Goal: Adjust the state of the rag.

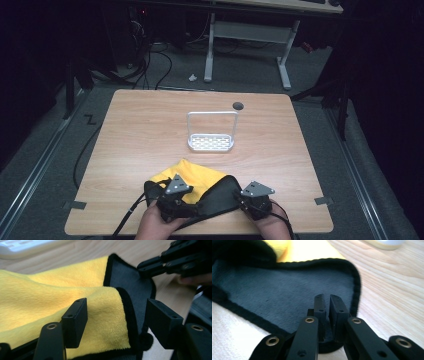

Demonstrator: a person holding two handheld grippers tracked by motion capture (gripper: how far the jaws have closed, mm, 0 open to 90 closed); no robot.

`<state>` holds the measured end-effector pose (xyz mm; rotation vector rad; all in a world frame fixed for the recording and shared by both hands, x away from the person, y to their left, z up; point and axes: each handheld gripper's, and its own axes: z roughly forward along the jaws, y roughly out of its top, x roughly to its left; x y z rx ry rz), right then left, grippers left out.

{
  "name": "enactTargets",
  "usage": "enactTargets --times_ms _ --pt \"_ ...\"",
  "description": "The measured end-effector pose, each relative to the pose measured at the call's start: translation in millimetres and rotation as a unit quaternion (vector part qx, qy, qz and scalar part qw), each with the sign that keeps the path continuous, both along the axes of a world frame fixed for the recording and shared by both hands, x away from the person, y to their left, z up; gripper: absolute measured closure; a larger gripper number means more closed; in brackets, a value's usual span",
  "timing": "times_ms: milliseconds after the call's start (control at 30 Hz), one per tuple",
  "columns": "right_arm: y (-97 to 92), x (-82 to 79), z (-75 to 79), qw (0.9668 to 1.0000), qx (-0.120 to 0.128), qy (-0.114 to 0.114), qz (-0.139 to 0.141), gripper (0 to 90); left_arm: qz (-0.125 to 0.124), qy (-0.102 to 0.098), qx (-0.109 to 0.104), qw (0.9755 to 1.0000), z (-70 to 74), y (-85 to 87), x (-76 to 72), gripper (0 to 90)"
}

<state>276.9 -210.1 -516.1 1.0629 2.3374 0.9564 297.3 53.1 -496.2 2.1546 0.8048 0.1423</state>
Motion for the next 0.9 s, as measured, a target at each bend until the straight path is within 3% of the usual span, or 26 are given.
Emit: enactTargets --times_ms 67,133,200,333,433,567,633,700,800,900 --pt "3.4 -1.1 -1.3 1.0 -0.004 0.003 0.008 85.0 0.003 0.002 0.039 0.9992 -5.4 -5.3 4.4 52.1" --pt "6.0 -1.5 -2.4 0.9998 -0.011 0.005 0.015 85.0 0.004 0.002 0.043 0.9991 -5.3 -2.3 8.1 73.0" --pt "7.5 -1.3 -3.8 0.9997 -0.015 0.009 0.019 85.0 0.015 -0.006 0.025 0.9996 1.5 7.2 11.3 80.1" --pt "5.7 1.5 -7.0 0.9996 -0.013 0.018 0.015 86.1 0.057 -0.024 -0.023 0.9978 23.8 42.4 20.6 82.1" --pt "3.0 3.2 -7.1 0.9997 -0.013 0.018 0.007 86.6 0.109 -0.027 -0.044 0.9927 32.5 81.8 33.3 82.1" --pt "-0.5 4.2 -7.0 0.9997 -0.021 0.013 -0.002 87.1 0.167 -0.014 -0.058 0.9841 25.3 127.7 46.7 82.1" --pt "-2.3 4.9 -6.9 0.9995 -0.027 0.01 -0.01 87.5 0.191 0.002 -0.066 0.9794 14.7 148.9 50.8 82.0" --pt "-6.0 6.6 -7.2 0.9993 -0.032 0.006 -0.019 88.3 0.202 0.013 -0.063 0.9772 4.5 158.6 51.1 81.9" --pt "-15.4 10.8 -7.1 0.9982 -0.041 0.001 -0.044 90.0 0.2 0.033 -0.066 0.977 -13.3 164.4 47.2 81.3" --pt "-29.0 16.8 -7.0 0.996 -0.043 0.001 -0.078 90.0 0.177 0.05 -0.053 0.9814 -24.0 156.6 44.3 79.7"
